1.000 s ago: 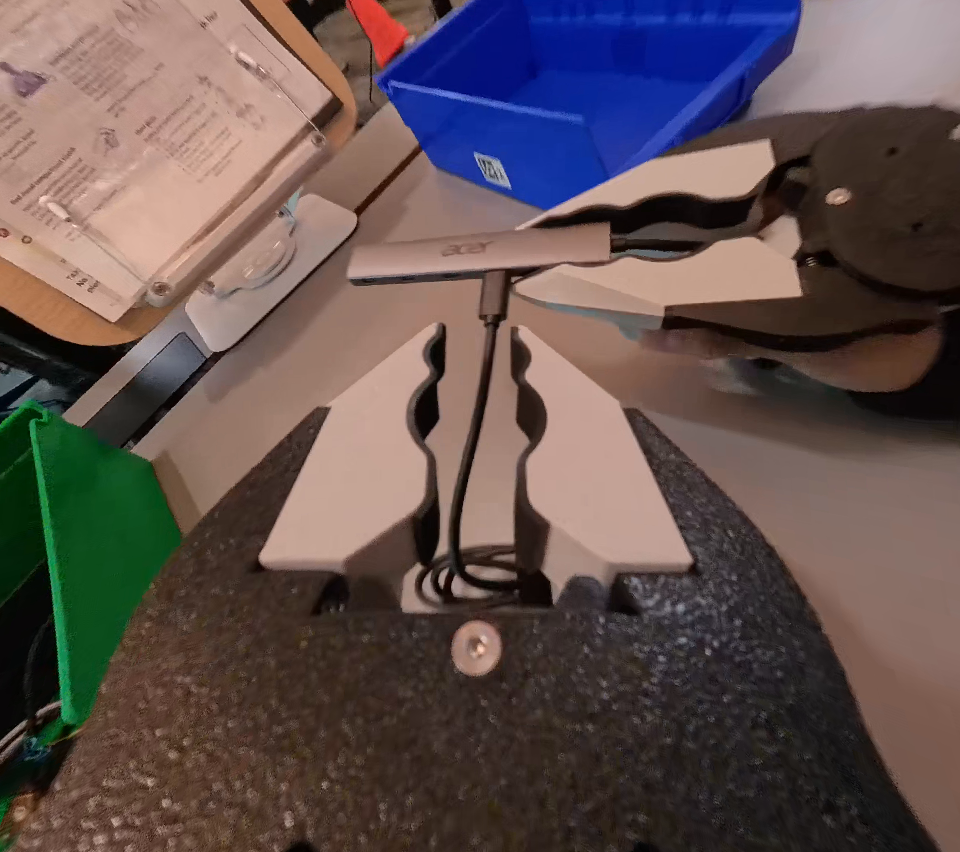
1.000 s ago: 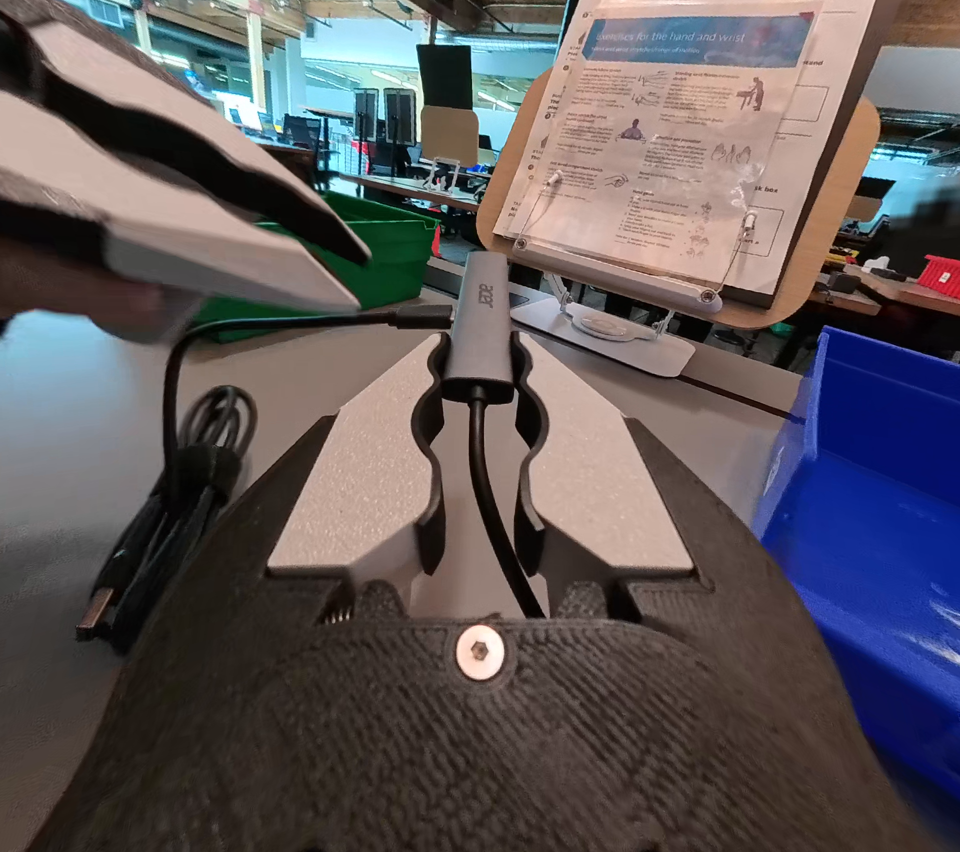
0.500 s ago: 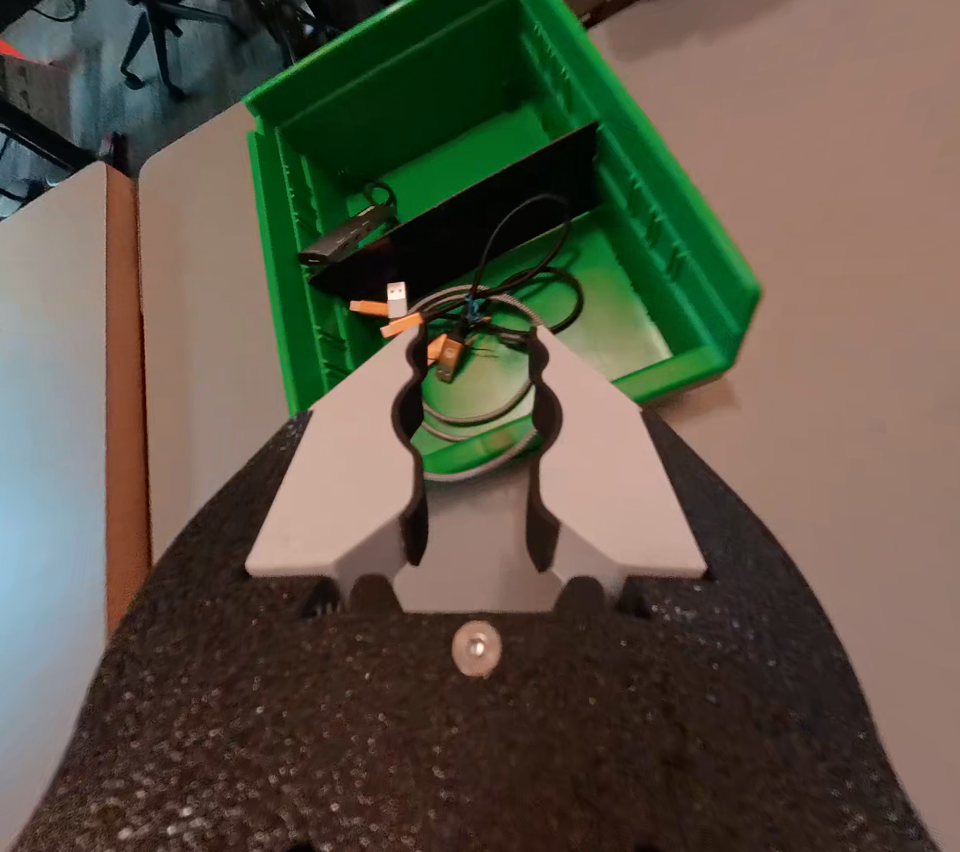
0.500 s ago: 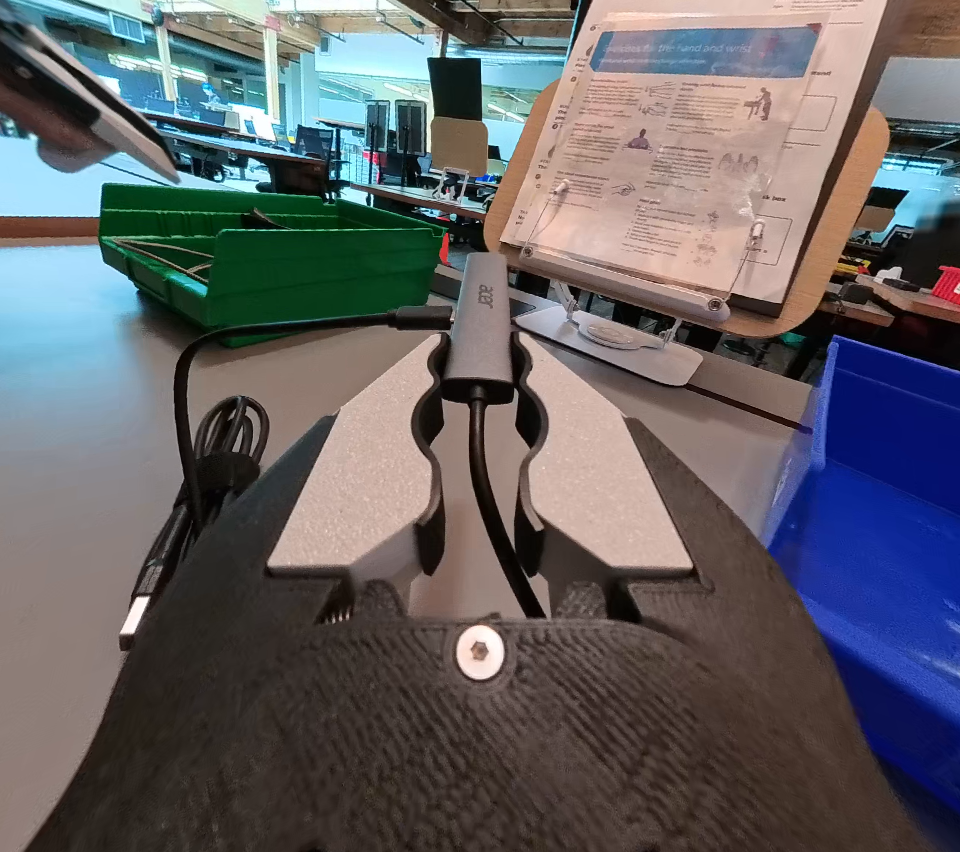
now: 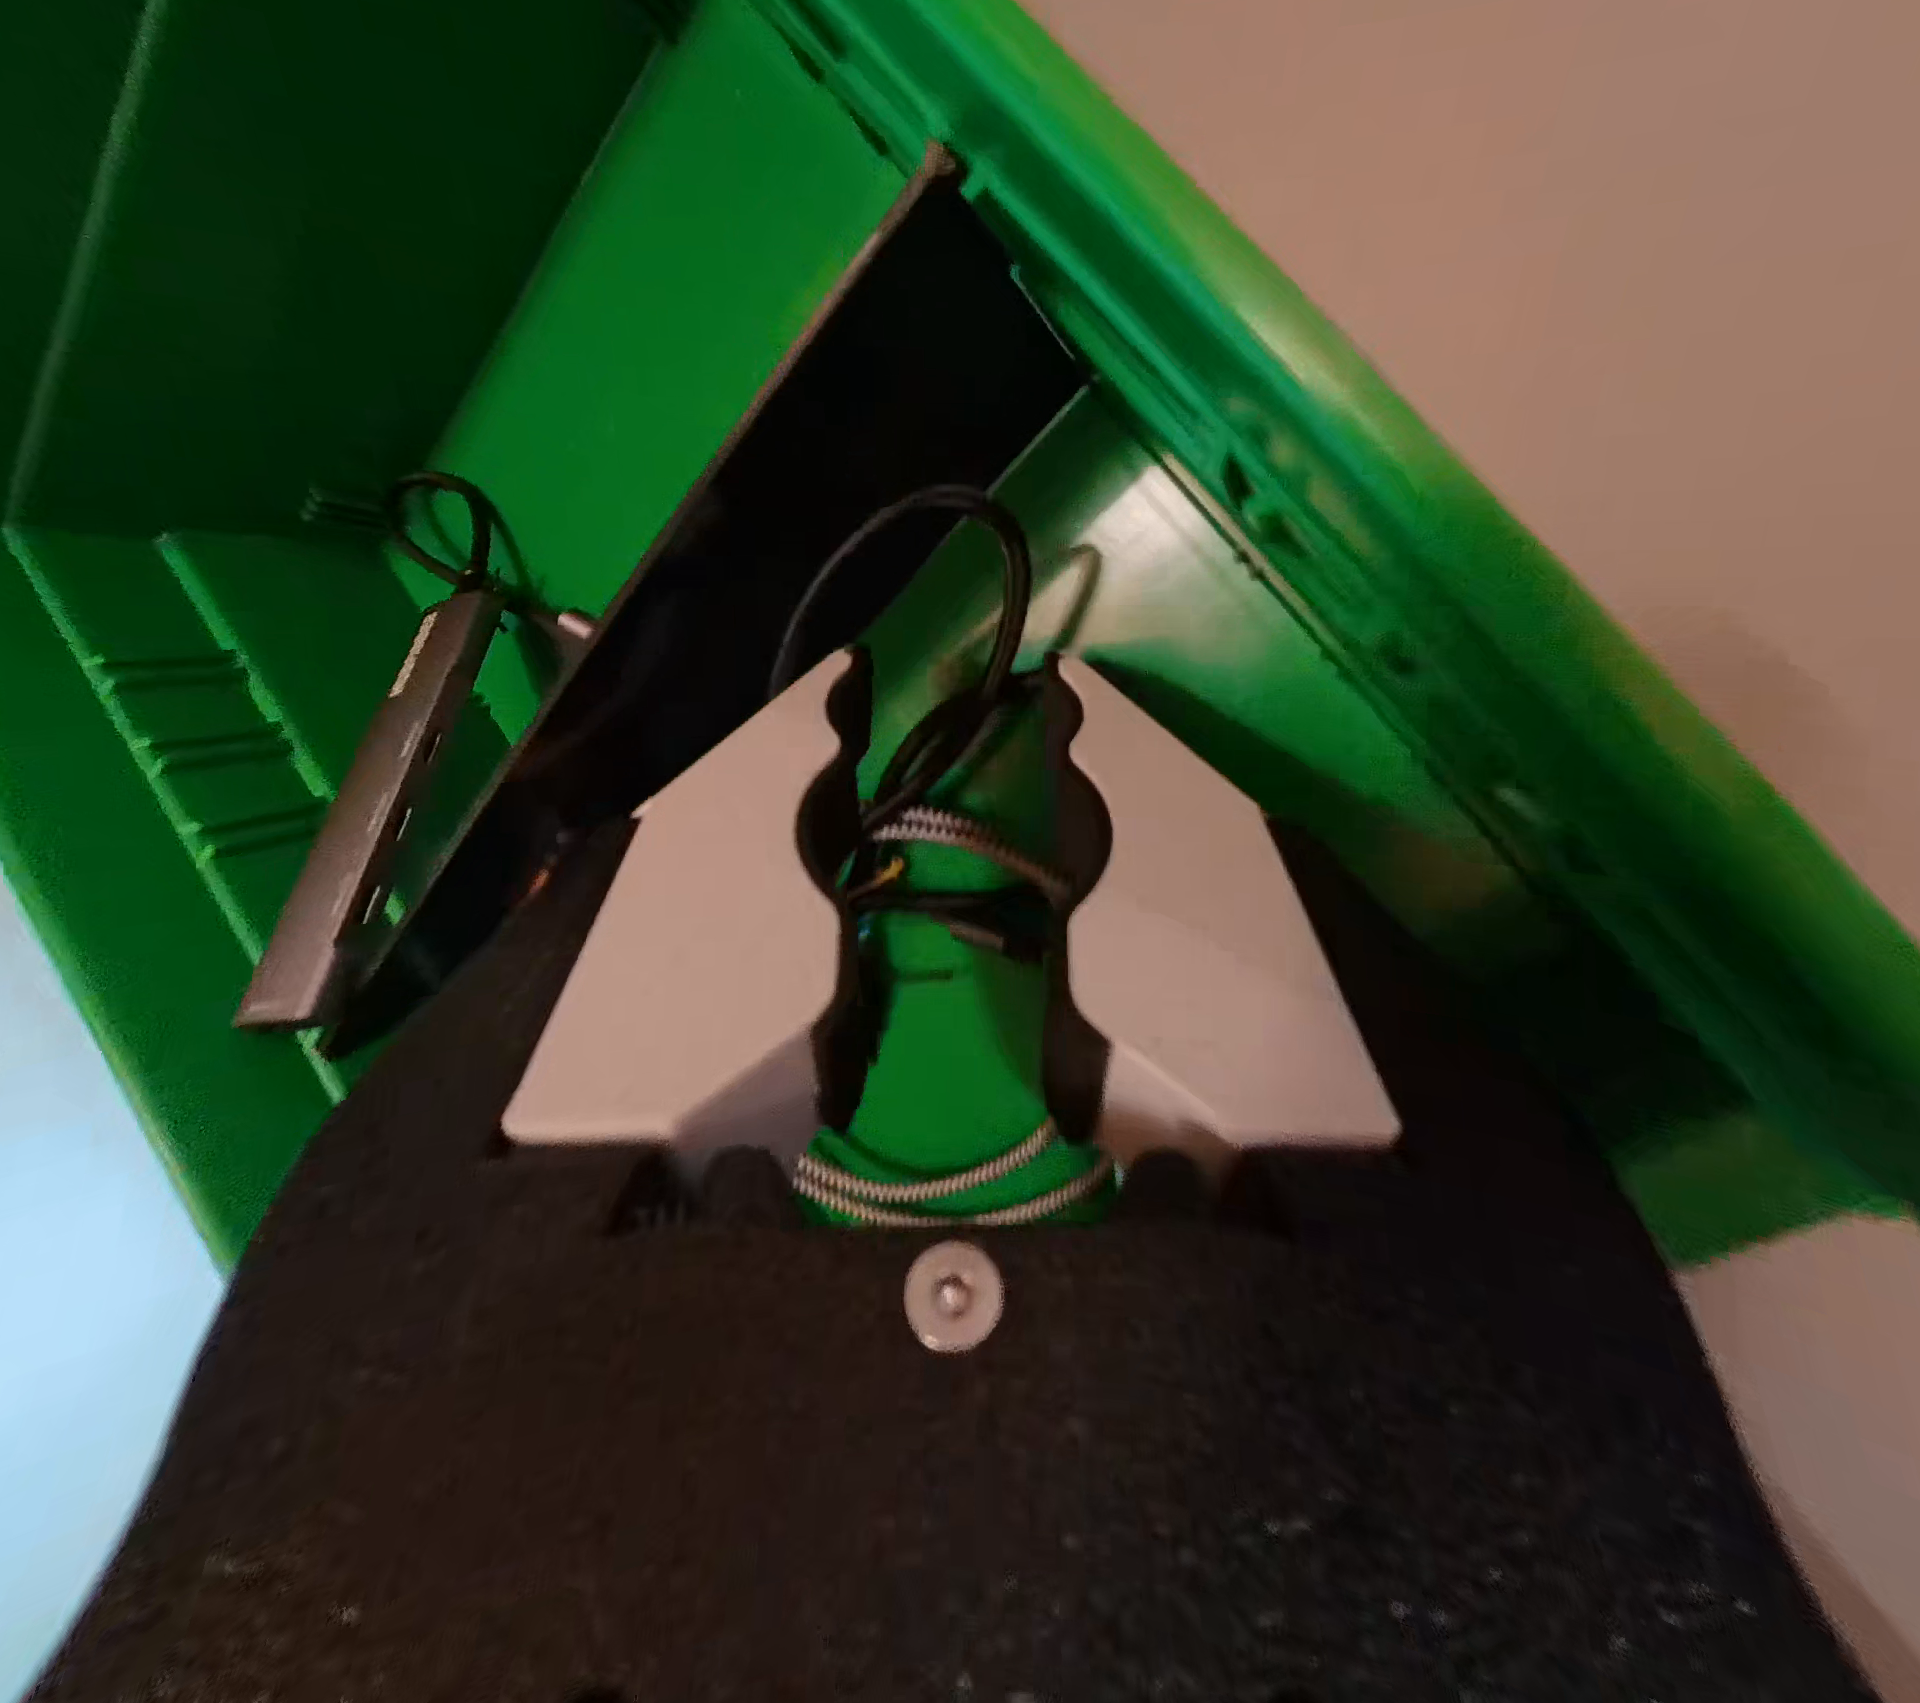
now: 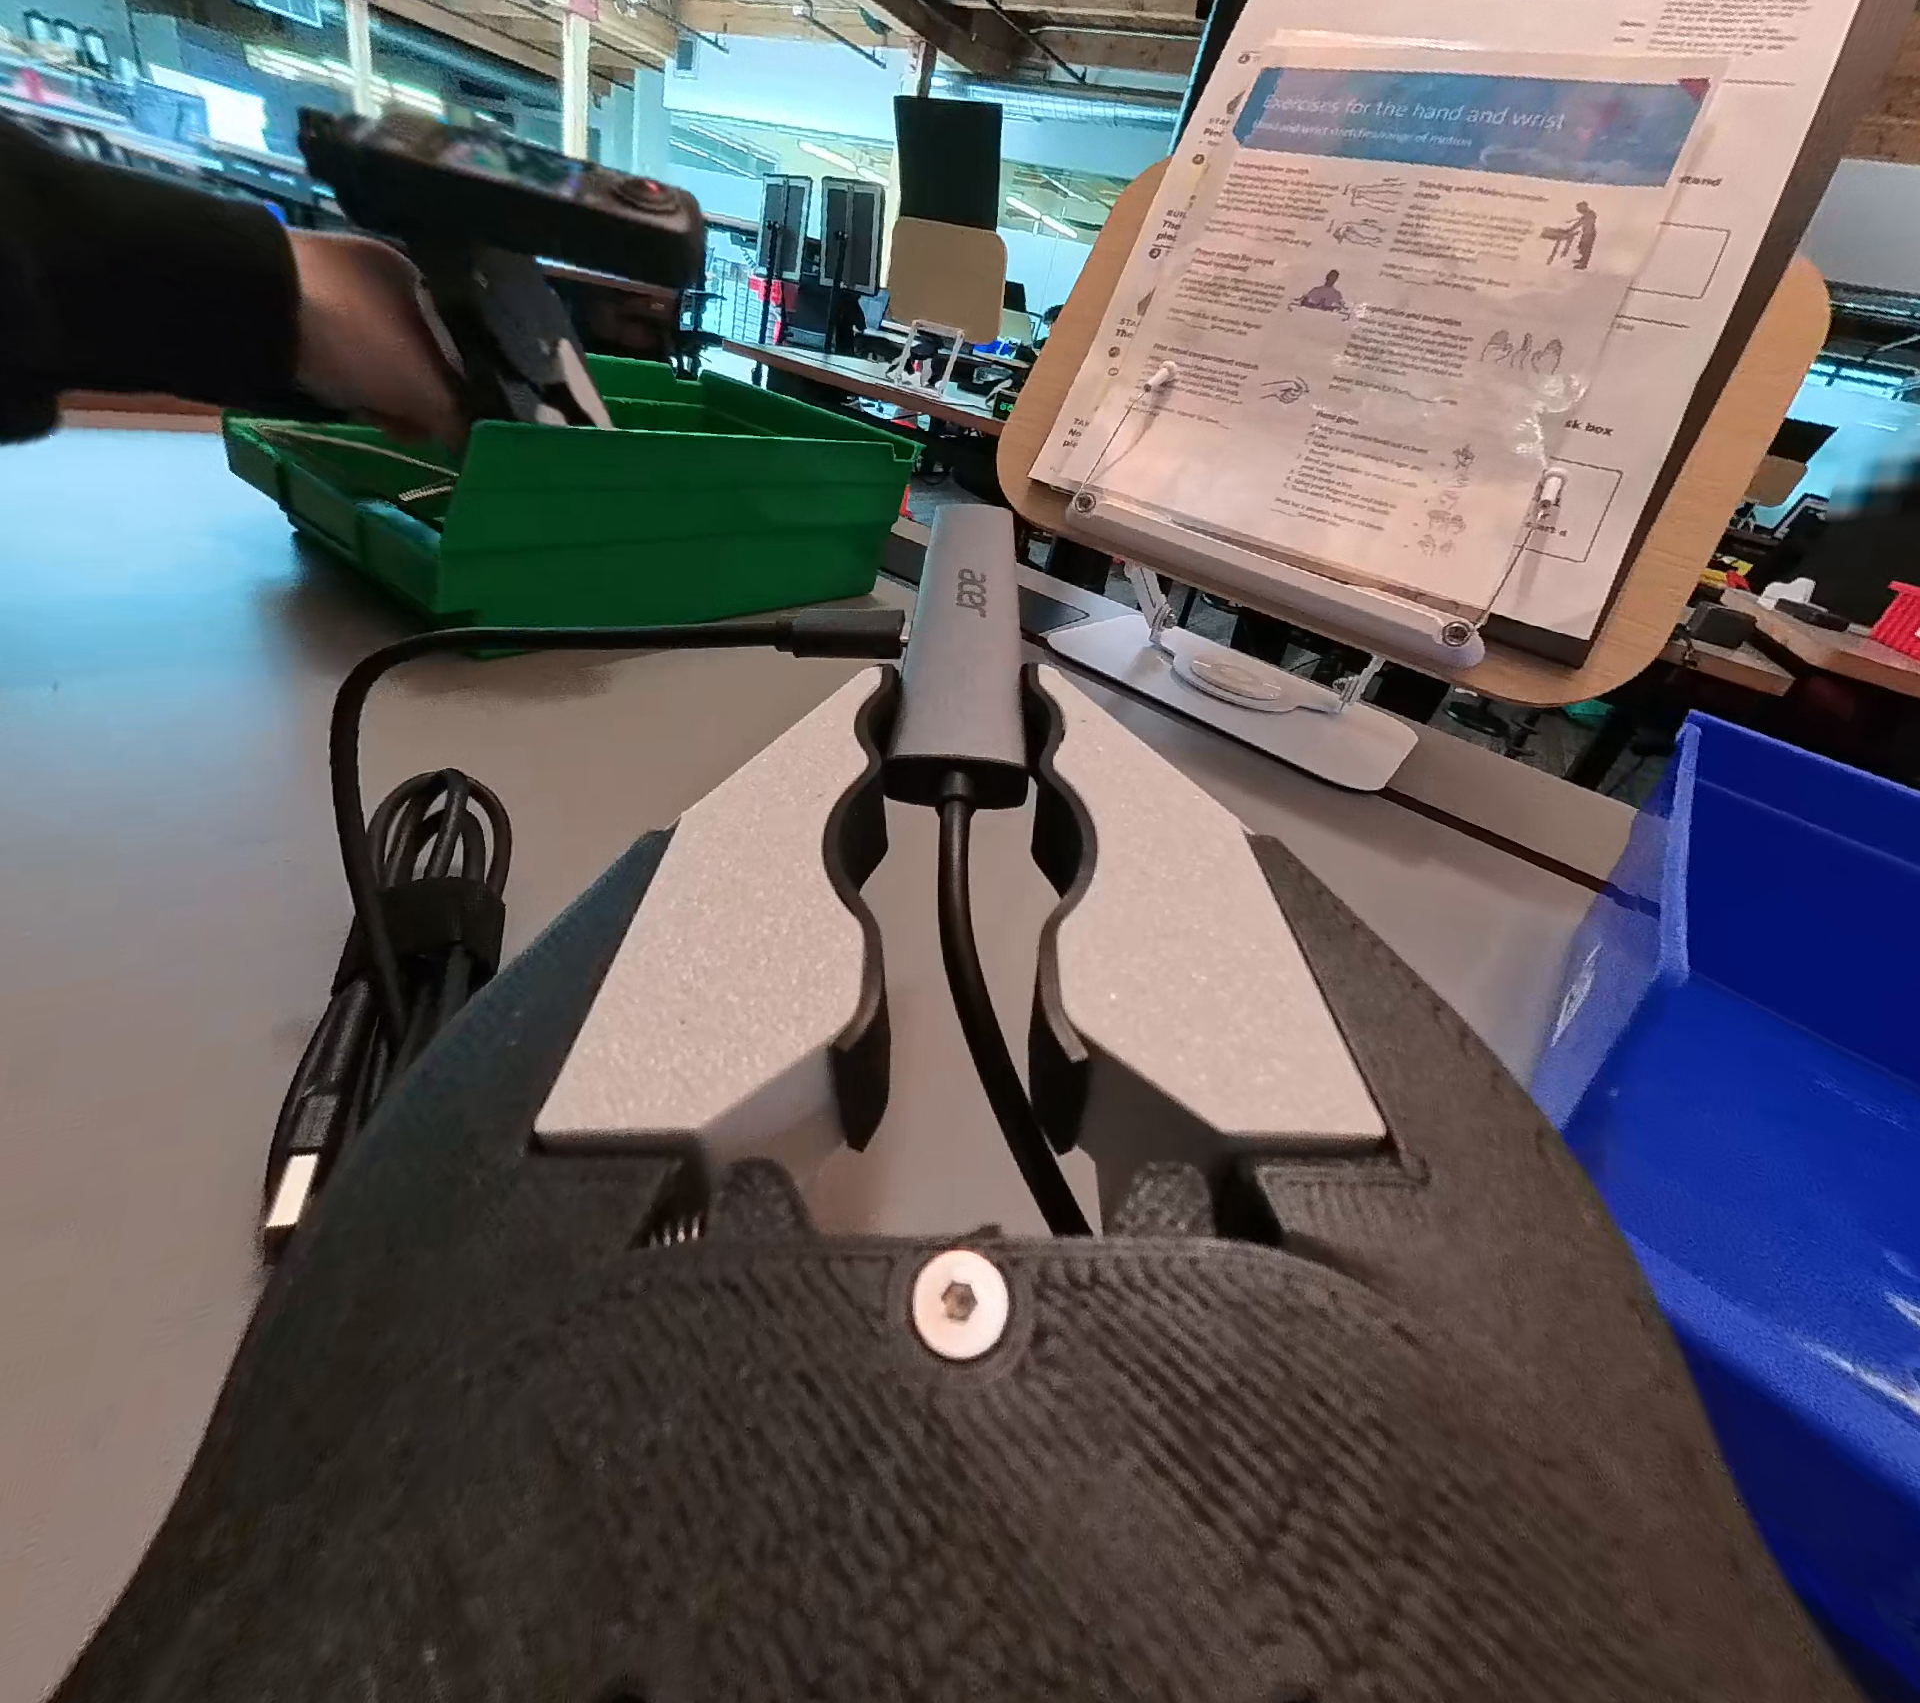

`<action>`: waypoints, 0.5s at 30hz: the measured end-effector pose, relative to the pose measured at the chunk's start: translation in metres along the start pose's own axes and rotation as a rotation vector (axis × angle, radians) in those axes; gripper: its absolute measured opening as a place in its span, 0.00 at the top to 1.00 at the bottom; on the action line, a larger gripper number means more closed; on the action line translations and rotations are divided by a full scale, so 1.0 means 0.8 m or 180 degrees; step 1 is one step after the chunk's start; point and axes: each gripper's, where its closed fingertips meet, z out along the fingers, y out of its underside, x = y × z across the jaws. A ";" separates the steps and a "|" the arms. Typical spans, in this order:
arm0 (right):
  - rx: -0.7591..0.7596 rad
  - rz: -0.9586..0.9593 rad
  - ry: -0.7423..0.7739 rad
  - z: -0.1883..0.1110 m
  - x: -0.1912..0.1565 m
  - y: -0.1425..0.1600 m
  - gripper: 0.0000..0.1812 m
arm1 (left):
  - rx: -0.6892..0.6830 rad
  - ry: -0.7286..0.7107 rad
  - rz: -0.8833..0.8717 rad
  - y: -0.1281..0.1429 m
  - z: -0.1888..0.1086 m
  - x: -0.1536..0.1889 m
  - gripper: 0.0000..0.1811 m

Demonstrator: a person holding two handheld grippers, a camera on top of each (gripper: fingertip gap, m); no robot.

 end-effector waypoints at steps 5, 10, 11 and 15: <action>0.0005 -0.0024 -0.0013 0.000 -0.002 0.000 0.88 | 0.0187 0.0003 -0.0067 -0.014 0.004 0.005 0.98; 0.0017 0.0010 -0.0005 -0.001 0.000 -0.001 0.88 | 0.0816 0.0155 -0.0659 -0.042 -0.060 -0.006 0.99; 0.0023 0.0025 0.0009 -0.001 0.001 -0.001 0.88 | 0.1017 0.0197 -0.0785 -0.051 -0.081 -0.010 0.99; 0.0112 0.0152 0.0159 -0.005 0.016 -0.005 0.88 | 0.1952 0.0505 -0.0656 -0.095 -0.188 0.003 1.00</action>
